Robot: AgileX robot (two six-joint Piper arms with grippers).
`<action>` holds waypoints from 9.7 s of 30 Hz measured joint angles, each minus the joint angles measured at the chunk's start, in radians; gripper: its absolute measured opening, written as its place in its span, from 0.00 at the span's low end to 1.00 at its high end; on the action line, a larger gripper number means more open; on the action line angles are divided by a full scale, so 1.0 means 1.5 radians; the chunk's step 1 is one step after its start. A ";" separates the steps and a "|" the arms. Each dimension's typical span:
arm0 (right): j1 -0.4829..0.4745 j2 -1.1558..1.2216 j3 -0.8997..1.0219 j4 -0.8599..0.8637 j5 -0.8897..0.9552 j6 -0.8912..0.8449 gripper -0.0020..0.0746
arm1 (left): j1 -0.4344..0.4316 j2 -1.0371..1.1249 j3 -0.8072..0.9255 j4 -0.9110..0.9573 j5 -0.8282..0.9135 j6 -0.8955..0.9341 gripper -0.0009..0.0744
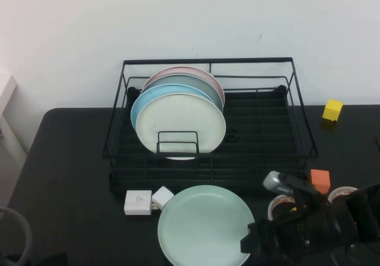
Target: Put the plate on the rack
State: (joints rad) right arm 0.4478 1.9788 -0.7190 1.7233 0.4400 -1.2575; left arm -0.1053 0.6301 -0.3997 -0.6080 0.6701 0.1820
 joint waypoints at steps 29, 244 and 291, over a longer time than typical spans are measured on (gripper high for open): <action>-0.027 0.040 -0.121 -0.082 0.096 0.172 0.52 | 0.000 0.000 0.000 -0.003 0.012 -0.001 0.01; -0.094 -1.298 0.181 -1.130 0.303 0.628 0.03 | -0.056 -0.010 0.003 0.074 -0.224 0.166 0.01; -0.094 -1.301 0.205 -1.093 0.241 0.626 0.03 | -0.055 -0.402 0.232 0.162 -0.309 0.153 0.01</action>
State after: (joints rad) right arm 0.3070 0.0278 -0.4121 0.0837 0.8017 -0.3180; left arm -0.1875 0.0272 -0.0514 -0.3653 0.2061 0.4110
